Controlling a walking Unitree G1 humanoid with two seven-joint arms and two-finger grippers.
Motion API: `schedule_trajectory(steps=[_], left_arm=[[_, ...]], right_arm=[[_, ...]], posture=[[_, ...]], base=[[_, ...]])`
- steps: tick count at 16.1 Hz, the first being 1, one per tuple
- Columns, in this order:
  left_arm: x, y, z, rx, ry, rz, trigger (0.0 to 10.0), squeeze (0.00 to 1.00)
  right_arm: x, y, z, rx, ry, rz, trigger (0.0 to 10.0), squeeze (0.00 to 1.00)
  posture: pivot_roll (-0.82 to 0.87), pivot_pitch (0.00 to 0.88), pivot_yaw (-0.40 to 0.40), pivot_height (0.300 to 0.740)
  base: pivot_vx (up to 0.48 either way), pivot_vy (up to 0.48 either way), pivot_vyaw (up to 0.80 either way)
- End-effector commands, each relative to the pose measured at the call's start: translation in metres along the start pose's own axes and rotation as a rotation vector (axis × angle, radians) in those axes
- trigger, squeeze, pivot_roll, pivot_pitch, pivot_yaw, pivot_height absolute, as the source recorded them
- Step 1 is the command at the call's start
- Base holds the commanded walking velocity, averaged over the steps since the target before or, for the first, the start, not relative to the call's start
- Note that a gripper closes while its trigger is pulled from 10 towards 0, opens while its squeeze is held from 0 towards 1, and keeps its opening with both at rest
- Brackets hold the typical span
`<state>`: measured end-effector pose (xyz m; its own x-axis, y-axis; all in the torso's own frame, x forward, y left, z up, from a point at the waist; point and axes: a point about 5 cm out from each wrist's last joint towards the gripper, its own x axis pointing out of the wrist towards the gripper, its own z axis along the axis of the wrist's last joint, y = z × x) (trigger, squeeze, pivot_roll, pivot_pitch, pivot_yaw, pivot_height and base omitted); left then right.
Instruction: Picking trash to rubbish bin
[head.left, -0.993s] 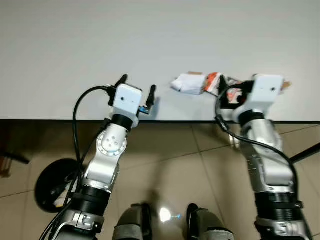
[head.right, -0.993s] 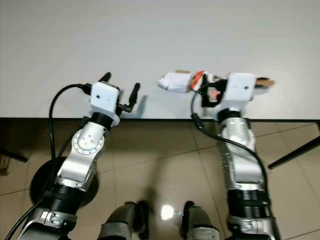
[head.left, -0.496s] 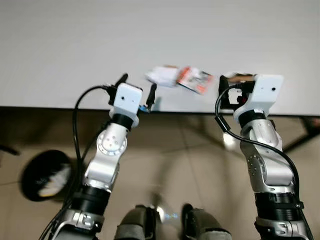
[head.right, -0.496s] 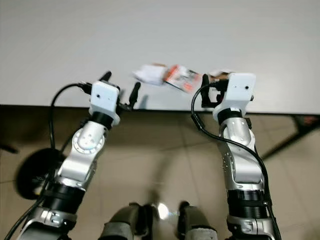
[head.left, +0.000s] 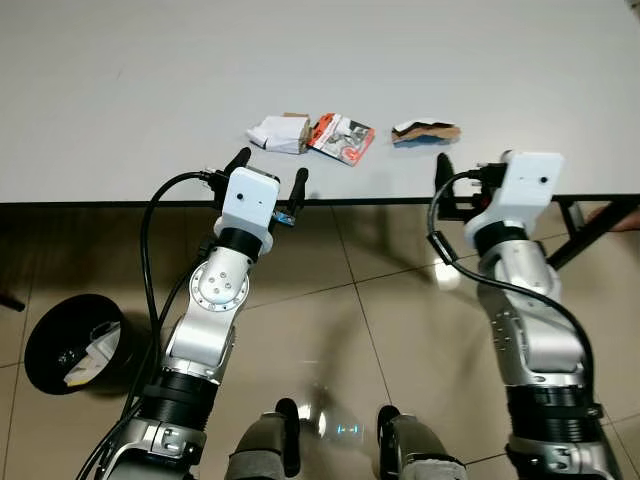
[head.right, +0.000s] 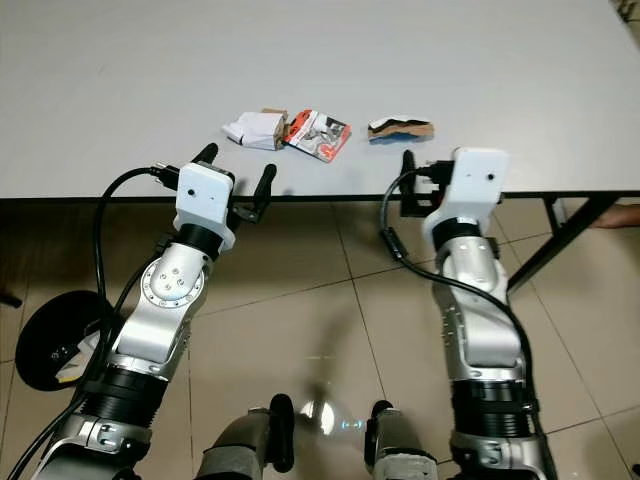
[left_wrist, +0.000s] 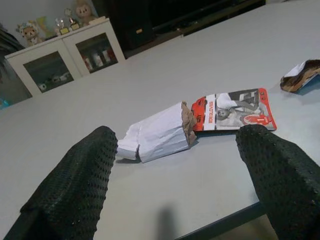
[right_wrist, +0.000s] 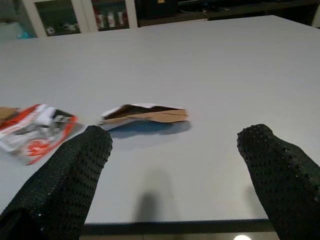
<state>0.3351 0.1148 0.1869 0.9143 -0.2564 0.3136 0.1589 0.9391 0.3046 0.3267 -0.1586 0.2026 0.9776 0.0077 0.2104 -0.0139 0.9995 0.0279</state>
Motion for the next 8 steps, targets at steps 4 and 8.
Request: schedule_trajectory(steps=[4, 8], left_arm=[[0.0025, 0.0075, 0.0007, -0.008, -0.005, 0.009, 10.0, 0.0], [0.0026, 0.0077, 0.0012, -0.01, -0.008, 0.018, 10.0, 0.0]], right_arm=[[-0.0011, 0.0042, 0.0007, 0.003, -0.002, 0.017, 10.0, 0.0], [-0.001, 0.0048, 0.0001, 0.005, -0.001, 0.016, 10.0, 0.0]], posture=[[0.03, 0.291, 0.086, 0.74], [0.04, 0.29, 0.089, 0.74]], base=[[0.0, 0.0, 0.0], [0.129, 0.0, 0.0]])
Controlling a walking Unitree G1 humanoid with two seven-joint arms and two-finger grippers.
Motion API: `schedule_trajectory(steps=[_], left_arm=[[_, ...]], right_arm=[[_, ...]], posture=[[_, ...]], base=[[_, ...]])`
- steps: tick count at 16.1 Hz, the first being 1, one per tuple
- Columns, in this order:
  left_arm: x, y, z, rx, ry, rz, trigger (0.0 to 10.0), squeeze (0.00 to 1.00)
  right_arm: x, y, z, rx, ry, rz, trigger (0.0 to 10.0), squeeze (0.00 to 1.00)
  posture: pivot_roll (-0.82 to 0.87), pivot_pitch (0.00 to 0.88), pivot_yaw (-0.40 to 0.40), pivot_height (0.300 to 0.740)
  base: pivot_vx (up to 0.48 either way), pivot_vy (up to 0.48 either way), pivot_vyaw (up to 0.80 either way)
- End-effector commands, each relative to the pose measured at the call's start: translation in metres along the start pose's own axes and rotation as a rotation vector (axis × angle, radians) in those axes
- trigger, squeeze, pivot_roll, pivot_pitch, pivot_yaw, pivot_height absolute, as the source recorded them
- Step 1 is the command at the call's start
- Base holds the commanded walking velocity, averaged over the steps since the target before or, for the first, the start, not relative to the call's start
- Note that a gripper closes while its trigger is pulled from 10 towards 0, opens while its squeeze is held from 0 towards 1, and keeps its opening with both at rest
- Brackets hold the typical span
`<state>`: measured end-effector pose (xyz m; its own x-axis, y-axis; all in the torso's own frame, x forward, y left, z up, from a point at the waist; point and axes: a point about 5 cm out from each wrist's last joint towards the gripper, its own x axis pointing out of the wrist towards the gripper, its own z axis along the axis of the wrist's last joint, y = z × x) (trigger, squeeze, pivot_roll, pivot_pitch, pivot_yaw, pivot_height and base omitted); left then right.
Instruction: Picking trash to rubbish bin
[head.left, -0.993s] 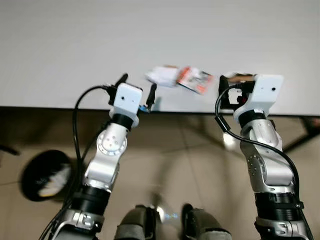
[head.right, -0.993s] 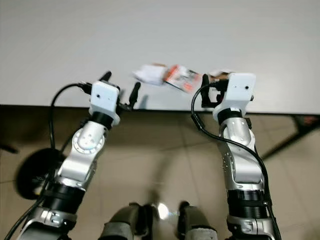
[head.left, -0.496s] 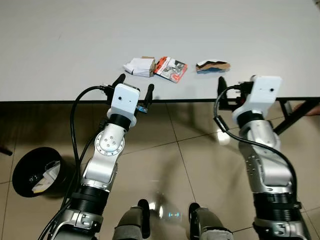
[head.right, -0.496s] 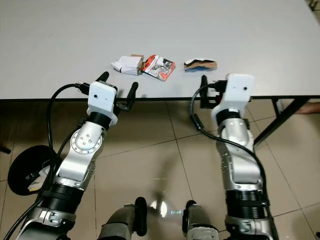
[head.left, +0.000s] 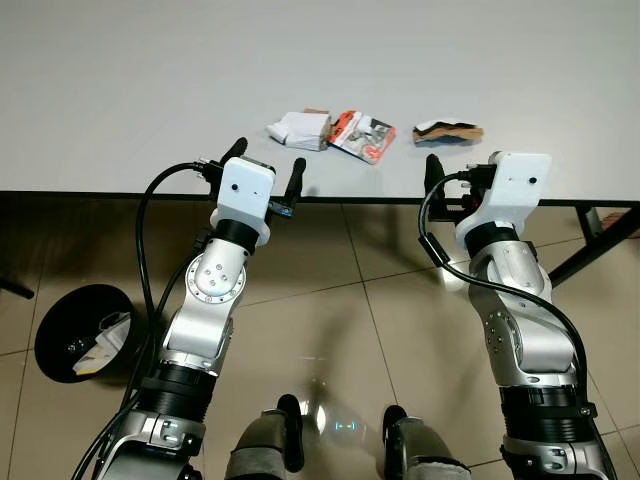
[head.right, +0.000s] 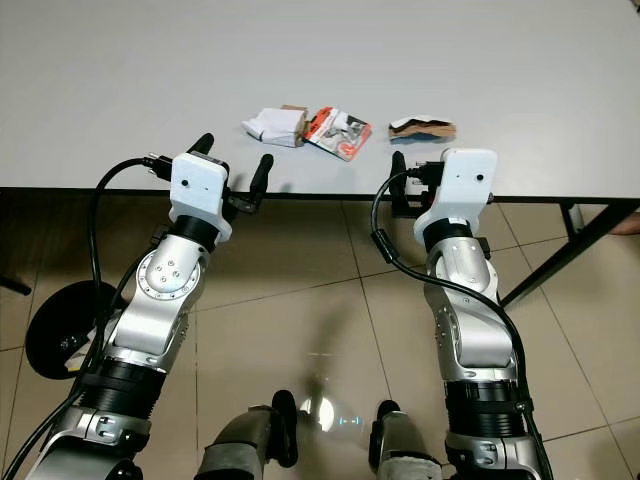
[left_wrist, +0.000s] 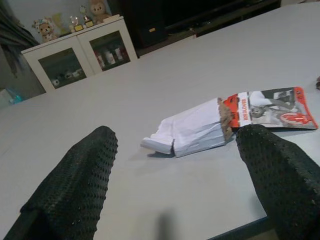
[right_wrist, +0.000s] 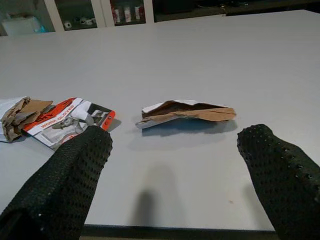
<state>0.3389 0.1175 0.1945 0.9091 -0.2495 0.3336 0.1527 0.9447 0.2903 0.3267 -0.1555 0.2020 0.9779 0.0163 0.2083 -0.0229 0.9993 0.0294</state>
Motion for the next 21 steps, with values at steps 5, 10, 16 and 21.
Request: schedule_trajectory(steps=[5, 10, 16, 21], left_arm=[[-0.0009, 0.0036, -0.0007, 0.003, 0.0, 0.006, 10.0, 0.0], [0.0002, 0.003, 0.0019, 0.003, -0.01, 0.002, 10.0, 0.0], [-0.0008, 0.0029, 0.0007, 0.006, -0.005, -0.005, 10.0, 0.0], [-0.001, 0.0029, 0.0006, 0.007, -0.004, -0.006, 10.0, 0.0]], right_arm=[[-0.0009, 0.0025, 0.0014, 0.005, -0.008, 0.007, 10.0, 0.0], [-0.0006, 0.0025, 0.0012, 0.007, -0.01, 0.006, 10.0, 0.0], [-0.0003, 0.0041, 0.0009, 0.013, -0.01, 0.006, 10.0, 0.0], [-0.0002, 0.0035, 0.0009, 0.014, -0.011, 0.003, 10.0, 0.0]], posture=[[0.04, 0.286, 0.092, 0.74], [0.04, 0.283, 0.094, 0.74], [0.04, 0.284, 0.096, 0.74], [0.04, 0.288, 0.096, 0.74]], base=[[0.305, 0.0, 0.0], [0.319, 0.0, 0.0], [0.334, 0.0, 0.0], [0.355, 0.0, 0.0]])
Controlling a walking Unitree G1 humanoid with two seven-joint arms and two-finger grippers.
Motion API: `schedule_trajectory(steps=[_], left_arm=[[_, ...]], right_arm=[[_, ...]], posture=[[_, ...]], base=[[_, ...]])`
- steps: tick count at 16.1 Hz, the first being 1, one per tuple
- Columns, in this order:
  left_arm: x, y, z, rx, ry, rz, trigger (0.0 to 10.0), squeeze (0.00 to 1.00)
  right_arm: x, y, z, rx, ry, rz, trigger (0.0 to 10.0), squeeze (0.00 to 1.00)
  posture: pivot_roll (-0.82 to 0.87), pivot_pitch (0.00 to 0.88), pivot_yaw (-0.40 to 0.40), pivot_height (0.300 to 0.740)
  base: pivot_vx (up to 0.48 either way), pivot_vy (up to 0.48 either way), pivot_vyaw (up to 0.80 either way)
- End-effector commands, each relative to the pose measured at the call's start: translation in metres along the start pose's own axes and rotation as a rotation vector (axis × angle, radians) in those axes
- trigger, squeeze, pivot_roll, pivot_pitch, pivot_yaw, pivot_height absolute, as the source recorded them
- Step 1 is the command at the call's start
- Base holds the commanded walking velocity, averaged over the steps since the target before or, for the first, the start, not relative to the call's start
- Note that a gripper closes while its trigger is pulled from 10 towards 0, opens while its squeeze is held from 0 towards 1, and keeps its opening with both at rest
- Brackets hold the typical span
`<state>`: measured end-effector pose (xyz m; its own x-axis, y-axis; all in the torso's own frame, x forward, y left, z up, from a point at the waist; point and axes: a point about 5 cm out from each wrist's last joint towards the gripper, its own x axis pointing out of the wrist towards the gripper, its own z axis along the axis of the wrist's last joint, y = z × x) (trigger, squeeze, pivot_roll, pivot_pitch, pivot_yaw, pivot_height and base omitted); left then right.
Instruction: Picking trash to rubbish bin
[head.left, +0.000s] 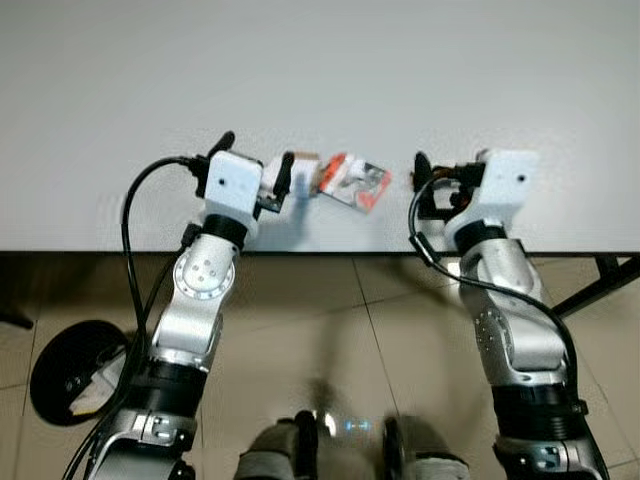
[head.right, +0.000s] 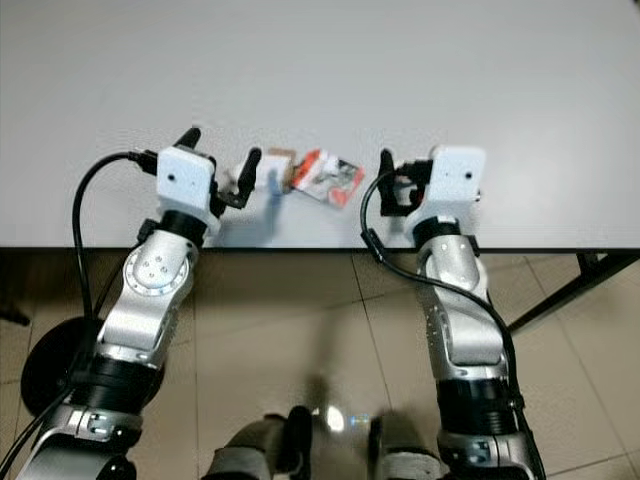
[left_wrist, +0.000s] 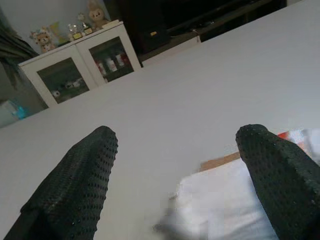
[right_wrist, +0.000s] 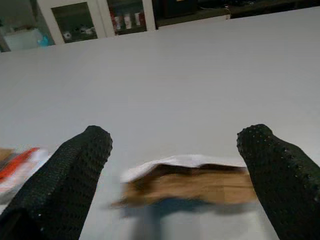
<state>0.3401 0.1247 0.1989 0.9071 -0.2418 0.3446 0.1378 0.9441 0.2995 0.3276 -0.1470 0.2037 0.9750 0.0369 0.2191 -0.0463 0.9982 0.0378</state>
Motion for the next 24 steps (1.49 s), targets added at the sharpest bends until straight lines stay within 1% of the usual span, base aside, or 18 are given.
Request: schedule_trajectory(steps=[1, 4, 6, 7, 9, 11, 12, 14, 15, 16, 18, 19, 20, 21, 23, 24], left_arm=[[-0.002, -0.005, -0.001, -0.007, 0.005, -0.016, 10.0, 0.0], [-0.002, -0.004, -0.001, -0.004, 0.003, -0.016, 10.0, 0.0], [-0.002, -0.005, 0.002, -0.018, -0.02, -0.033, 10.0, 0.0], [-0.002, -0.006, 0.006, -0.024, -0.043, -0.058, 10.0, 0.0], [0.0, -0.003, 0.01, -0.018, -0.055, -0.067, 10.0, 0.0], [0.009, 0.005, 0.019, 0.011, -0.085, -0.117, 10.0, 0.0], [0.012, 0.007, 0.019, 0.033, -0.085, -0.155, 10.0, 0.0], [0.016, 0.015, 0.014, 0.092, -0.055, -0.223, 10.0, 0.0], [0.019, 0.025, 0.009, 0.105, -0.022, -0.244, 10.0, 0.0], [0.021, 0.032, 0.006, 0.125, 0.0, -0.274, 10.0, 0.0], [0.025, 0.039, 0.004, 0.145, 0.018, -0.295, 10.0, 0.0], [0.028, 0.043, 0.002, 0.14, 0.027, -0.296, 10.0, 0.0], [0.03, 0.045, 0.001, 0.117, 0.031, -0.317, 10.0, 0.0], [0.031, 0.045, 0.001, 0.065, 0.037, -0.352, 10.0, 0.0], [0.034, 0.048, 0.003, -0.08, 0.038, -0.428, 10.0, 0.0], [0.036, 0.051, 0.006, -0.117, 0.03, -0.454, 10.0, 0.0]], right_arm=[[-0.002, -0.005, 0.0, 0.001, 0.0, -0.018, 10.0, 0.0], [-0.002, -0.005, 0.0, 0.001, -0.001, -0.019, 10.0, 0.0], [-0.002, -0.005, 0.0, 0.0, -0.002, -0.019, 10.0, 0.0], [-0.002, -0.005, 0.001, -0.001, -0.003, -0.019, 10.0, 0.0], [-0.002, -0.005, 0.001, -0.002, -0.004, -0.018, 10.0, 0.0], [-0.001, -0.006, 0.0, -0.012, 0.004, -0.012, 10.0, 0.0], [-0.001, -0.006, 0.0, -0.013, 0.007, -0.009, 10.0, 0.0], [-0.001, -0.006, 0.001, -0.011, 0.013, 0.002, 10.0, 0.0], [-0.002, -0.006, 0.002, -0.025, 0.018, 0.018, 10.0, 0.0], [-0.002, -0.006, 0.005, -0.021, 0.022, 0.039, 10.0, 0.0], [-0.001, -0.006, 0.007, -0.034, 0.035, 0.078, 10.0, 0.0], [-0.001, -0.006, 0.008, -0.064, 0.047, 0.115, 10.0, 0.0], [-0.001, -0.007, 0.01, -0.078, 0.051, 0.135, 10.0, 0.0], [-0.001, -0.008, 0.011, -0.084, 0.056, 0.144, 10.0, 0.0], [-0.001, -0.009, 0.011, -0.09, 0.068, 0.159, 10.0, 0.0], [-0.002, -0.008, 0.011, -0.089, 0.075, 0.168, 10.0, 0.0]], posture=[[0.04, 0.289, 0.096, 0.74], [0.04, 0.29, 0.097, 0.74], [0.04, 0.292, 0.098, 0.74], [0.04, 0.293, 0.098, 0.74], [0.04, 0.294, 0.098, 0.74], [0.04, 0.293, 0.097, 0.74], [0.04, 0.293, 0.099, 0.74], [0.04, 0.295, 0.099, 0.74], [0.04, 0.296, 0.098, 0.74], [0.03, 0.298, 0.097, 0.74], [0.03, 0.297, 0.094, 0.74], [0.02, 0.295, 0.092, 0.74], [0.02, 0.295, 0.09, 0.74], [0.01, 0.295, 0.087, 0.74], [0.01, 0.293, 0.085, 0.74], [0.01, 0.292, 0.085, 0.74]], base=[[0.356, 0.0, 0.0], [0.355, 0.0, 0.0], [0.332, 0.0, 0.0], [0.0, 0.0, 0.0], [0.0, 0.0, 0.0], [0.0, 0.0, 0.0], [0.0, 0.0, 0.0], [0.0, 0.0, 0.0], [0.0, 0.0, 0.0], [0.0, 0.0, 0.0], [0.0, 0.0, 0.0], [0.0, 0.0, 0.0], [0.0, 0.0, 0.0], [0.0, 0.0, 0.0], [0.0, 0.0, 0.0], [0.0, 0.0, 0.0]])
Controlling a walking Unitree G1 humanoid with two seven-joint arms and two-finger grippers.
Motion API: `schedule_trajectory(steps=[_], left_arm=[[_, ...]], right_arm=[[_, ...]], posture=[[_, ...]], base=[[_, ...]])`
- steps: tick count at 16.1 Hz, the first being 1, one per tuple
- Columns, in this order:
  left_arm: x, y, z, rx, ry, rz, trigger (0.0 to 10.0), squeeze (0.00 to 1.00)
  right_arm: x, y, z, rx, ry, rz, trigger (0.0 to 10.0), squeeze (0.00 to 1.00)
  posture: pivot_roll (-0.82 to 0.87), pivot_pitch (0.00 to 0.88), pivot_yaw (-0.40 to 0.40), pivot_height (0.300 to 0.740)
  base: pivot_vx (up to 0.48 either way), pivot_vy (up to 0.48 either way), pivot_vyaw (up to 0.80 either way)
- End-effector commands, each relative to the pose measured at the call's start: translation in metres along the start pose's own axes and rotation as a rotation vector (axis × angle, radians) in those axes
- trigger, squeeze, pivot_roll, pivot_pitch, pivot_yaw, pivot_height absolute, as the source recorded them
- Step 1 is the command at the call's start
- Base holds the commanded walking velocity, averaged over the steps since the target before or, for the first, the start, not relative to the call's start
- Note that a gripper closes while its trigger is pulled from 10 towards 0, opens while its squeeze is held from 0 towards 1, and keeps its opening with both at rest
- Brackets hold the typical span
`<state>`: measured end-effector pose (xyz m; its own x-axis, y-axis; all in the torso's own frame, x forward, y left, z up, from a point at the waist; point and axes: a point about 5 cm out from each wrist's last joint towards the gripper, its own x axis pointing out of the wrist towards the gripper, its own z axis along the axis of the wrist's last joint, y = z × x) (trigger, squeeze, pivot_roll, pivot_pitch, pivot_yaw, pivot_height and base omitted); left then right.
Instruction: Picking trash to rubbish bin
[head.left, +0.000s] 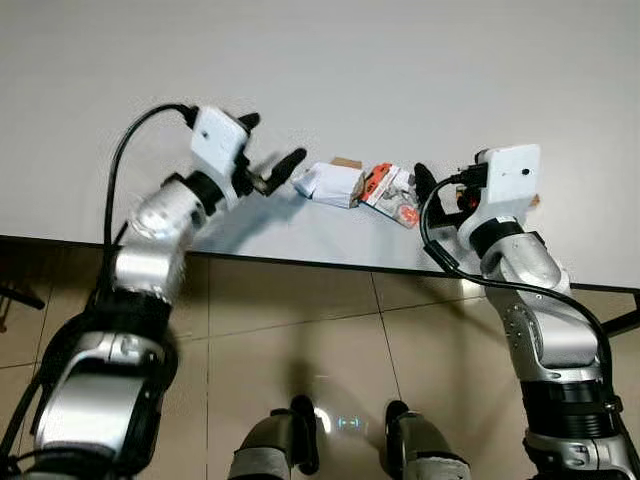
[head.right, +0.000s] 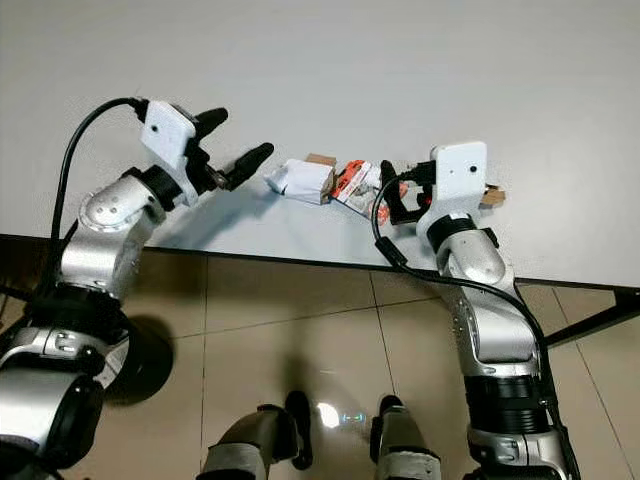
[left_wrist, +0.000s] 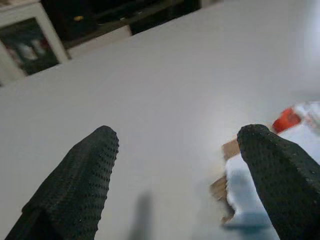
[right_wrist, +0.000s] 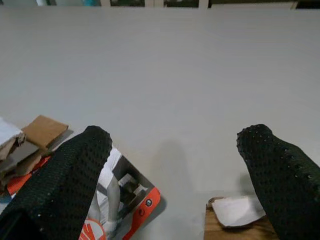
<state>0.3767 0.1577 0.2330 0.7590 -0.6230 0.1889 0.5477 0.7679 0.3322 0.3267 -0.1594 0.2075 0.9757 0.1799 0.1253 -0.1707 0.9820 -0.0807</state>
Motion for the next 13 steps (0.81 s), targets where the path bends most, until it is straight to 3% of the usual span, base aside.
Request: schedule_trajectory(steps=[1, 2, 3, 5, 7, 8, 9, 10, 13], left_arm=[[-0.002, 0.008, 0.002, -0.039, -0.003, -0.033, 10.0, 0.38], [-0.002, 0.011, 0.006, -0.043, -0.021, -0.038, 10.0, 0.82], [-0.001, 0.018, 0.017, -0.08, -0.068, -0.055, 10.0, 1.0], [-0.002, 0.022, 0.022, -0.088, -0.083, -0.083, 10.0, 1.0], [-0.003, 0.025, 0.018, -0.031, -0.033, -0.068, 10.0, 1.0], [-0.004, 0.024, 0.009, 0.061, 0.05, -0.086, 10.0, 1.0], [-0.004, 0.023, 0.006, 0.087, 0.074, -0.093, 10.0, 1.0], [-0.005, 0.018, 0.0, 0.136, 0.111, -0.124, 10.0, 0.0], [-0.004, 0.01, -0.007, 0.172, 0.142, -0.166, 10.0, 0.0]], right_arm=[[-0.003, 0.006, 0.006, 0.001, -0.013, 0.039, 10.0, 0.0], [-0.003, 0.007, 0.006, -0.003, -0.011, 0.05, 10.0, 0.0], [-0.003, 0.008, 0.007, -0.008, -0.007, 0.072, 10.0, 0.0], [-0.003, 0.01, 0.007, -0.013, 0.0, 0.095, 10.0, 0.0], [-0.003, 0.01, 0.007, -0.018, 0.003, 0.105, 10.0, 0.0], [-0.005, 0.01, 0.007, -0.024, 0.007, 0.113, 10.0, 0.0], [-0.005, 0.01, 0.007, -0.025, 0.008, 0.115, 10.0, 0.0], [-0.007, 0.01, 0.006, -0.029, 0.017, 0.126, 10.0, 0.0], [-0.01, 0.012, 0.005, -0.044, 0.034, 0.163, 10.0, 0.0]], posture=[[0.01, 0.288, 0.086, 0.74], [0.01, 0.287, 0.088, 0.74], [0.01, 0.283, 0.089, 0.74], [0.01, 0.278, 0.09, 0.74], [0.01, 0.275, 0.091, 0.74], [0.0, 0.277, 0.095, 0.74], [0.0, 0.277, 0.095, 0.74], [0.0, 0.279, 0.096, 0.74], [-0.01, 0.285, 0.097, 0.74]], base=[[0.0, 0.0, 0.0], [0.0, 0.0, 0.0], [0.0, 0.0, 0.0], [0.0, 0.0, 0.0], [0.0, 0.0, 0.0], [0.0, 0.0, 0.0], [0.0, 0.0, 0.0], [0.0, 0.0, 0.0], [0.0, 0.0, 0.0]])
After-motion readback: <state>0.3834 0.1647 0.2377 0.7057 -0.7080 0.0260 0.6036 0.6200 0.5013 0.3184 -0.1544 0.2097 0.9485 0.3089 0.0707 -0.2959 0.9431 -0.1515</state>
